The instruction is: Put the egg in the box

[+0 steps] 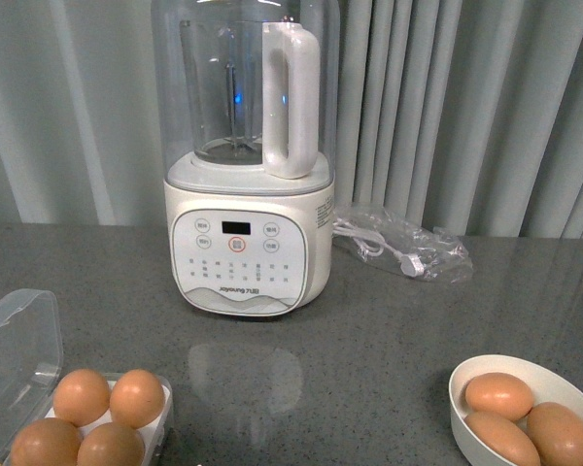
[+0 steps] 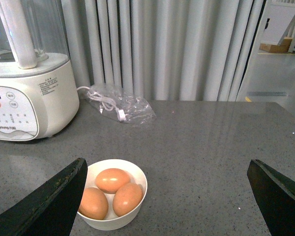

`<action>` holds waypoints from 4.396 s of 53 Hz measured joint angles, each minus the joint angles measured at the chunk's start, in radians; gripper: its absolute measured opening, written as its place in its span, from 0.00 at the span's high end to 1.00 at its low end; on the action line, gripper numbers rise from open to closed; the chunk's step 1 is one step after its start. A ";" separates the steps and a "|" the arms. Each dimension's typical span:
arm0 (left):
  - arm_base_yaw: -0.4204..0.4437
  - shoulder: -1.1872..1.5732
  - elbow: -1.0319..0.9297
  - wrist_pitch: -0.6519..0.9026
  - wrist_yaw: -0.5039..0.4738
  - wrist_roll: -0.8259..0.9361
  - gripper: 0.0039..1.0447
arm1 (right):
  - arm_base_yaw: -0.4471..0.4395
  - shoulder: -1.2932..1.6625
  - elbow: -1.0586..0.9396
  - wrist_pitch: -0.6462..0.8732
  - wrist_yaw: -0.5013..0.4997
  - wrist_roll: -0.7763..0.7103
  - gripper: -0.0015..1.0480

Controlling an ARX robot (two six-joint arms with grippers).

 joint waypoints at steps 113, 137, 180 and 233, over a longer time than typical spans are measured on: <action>0.022 1.261 0.366 0.385 0.113 0.078 0.06 | 0.000 -0.001 0.000 0.000 0.000 0.000 0.07; 0.208 0.997 0.387 0.352 0.392 -0.320 0.06 | 0.000 -0.001 0.000 0.000 0.000 0.000 0.07; 0.020 0.735 0.075 0.630 0.003 -0.007 0.97 | 0.000 -0.001 0.000 0.000 0.000 0.000 0.07; 0.002 0.230 -0.001 0.237 0.000 -0.002 0.97 | 0.000 -0.001 0.000 0.000 0.000 0.000 0.07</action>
